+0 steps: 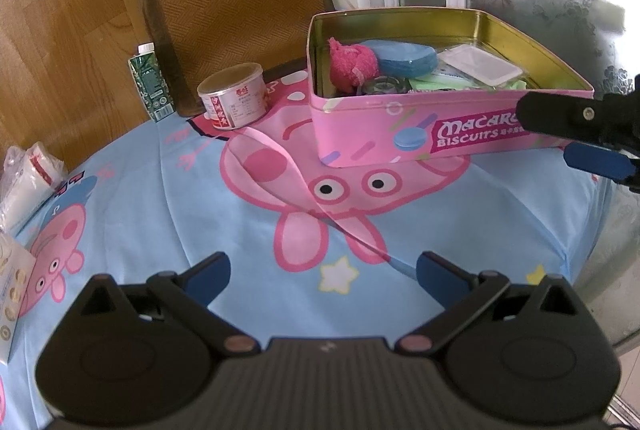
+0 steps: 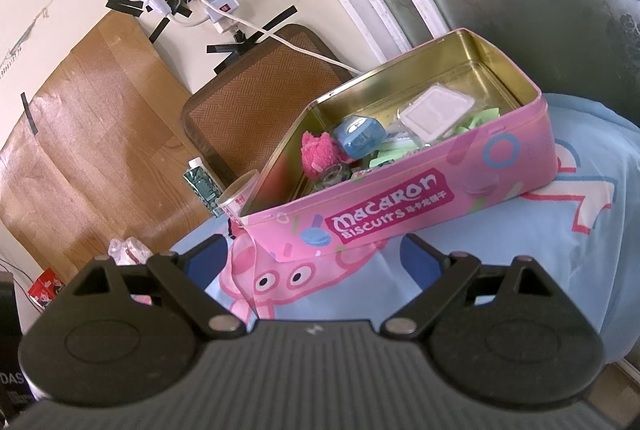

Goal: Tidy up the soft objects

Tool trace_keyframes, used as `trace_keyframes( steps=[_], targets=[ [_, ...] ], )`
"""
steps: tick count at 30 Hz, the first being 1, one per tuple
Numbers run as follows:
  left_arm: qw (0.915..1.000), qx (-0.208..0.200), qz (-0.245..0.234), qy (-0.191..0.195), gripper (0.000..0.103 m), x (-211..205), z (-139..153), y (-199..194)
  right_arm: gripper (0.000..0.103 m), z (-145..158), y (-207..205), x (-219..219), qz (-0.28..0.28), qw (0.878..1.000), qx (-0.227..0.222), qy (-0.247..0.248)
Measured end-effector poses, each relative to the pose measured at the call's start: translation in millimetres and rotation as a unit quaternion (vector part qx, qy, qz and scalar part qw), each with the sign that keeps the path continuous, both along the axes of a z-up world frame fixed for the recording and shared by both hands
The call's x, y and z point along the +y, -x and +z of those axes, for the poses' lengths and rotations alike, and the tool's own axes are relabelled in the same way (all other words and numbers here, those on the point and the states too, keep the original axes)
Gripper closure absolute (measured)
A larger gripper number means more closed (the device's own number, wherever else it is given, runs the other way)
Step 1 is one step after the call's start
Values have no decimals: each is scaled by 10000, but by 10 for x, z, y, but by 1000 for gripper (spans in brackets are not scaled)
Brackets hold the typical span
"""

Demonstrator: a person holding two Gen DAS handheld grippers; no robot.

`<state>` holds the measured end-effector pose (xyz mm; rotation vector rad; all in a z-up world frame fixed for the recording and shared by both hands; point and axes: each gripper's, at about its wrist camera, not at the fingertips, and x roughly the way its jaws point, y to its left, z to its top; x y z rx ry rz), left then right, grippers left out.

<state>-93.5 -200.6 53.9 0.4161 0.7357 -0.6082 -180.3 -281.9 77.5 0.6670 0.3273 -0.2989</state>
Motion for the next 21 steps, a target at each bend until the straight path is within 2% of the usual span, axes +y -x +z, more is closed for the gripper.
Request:
trace_keyframes(
  steps=[16, 21],
  targets=[
    [9998, -25, 112, 133, 0, 63, 36, -44, 8, 14, -5, 40, -28, 9999, -9, 121],
    [9997, -137, -13, 215, 0, 69, 64, 2, 8, 17, -9, 53, -35, 9999, -6, 132]
  ],
)
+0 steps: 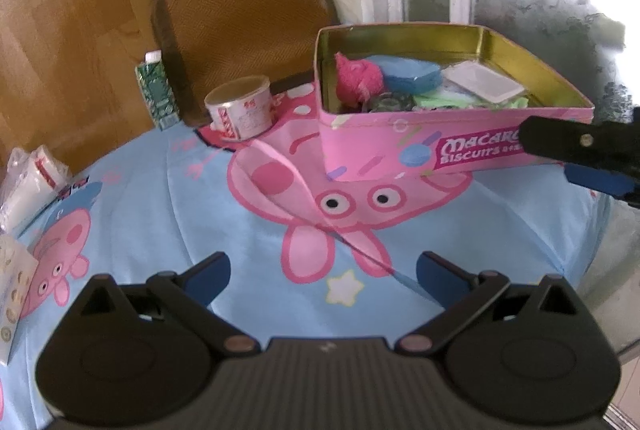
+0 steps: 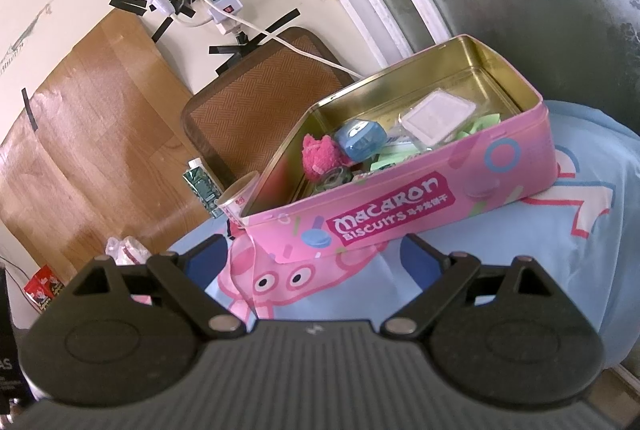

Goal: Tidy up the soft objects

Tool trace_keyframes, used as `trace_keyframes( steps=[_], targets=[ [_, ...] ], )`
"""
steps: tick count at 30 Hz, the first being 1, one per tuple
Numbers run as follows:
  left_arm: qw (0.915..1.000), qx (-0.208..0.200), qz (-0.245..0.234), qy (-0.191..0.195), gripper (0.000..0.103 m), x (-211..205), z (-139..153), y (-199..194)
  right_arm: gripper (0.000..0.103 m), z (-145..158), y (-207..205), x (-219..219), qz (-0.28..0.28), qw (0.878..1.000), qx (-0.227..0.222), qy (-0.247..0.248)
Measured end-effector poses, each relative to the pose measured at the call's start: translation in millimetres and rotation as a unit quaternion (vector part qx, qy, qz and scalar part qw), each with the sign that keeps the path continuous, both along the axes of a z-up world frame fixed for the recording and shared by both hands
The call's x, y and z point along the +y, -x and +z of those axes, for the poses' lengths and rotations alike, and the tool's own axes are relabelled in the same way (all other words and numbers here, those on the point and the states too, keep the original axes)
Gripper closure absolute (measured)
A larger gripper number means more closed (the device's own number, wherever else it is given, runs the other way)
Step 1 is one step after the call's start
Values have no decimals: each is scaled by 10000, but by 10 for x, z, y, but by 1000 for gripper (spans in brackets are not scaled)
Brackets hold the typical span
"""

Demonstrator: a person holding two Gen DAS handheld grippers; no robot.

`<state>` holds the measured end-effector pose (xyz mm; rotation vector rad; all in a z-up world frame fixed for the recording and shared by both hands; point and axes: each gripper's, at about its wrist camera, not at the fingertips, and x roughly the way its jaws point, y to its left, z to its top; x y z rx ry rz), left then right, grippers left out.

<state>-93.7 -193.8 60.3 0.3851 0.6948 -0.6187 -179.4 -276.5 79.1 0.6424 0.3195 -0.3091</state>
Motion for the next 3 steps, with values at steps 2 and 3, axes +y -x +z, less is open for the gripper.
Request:
trace_keyframes(
  steps=[2, 3],
  targets=[
    [10000, -32, -64, 58, 0, 10, 22, 17, 8, 4, 1, 11, -12, 10000, -1, 58],
    [9999, -41, -76, 95, 0, 11, 35, 21, 8, 9, -4, 20, -20, 9999, -1, 102]
  ],
)
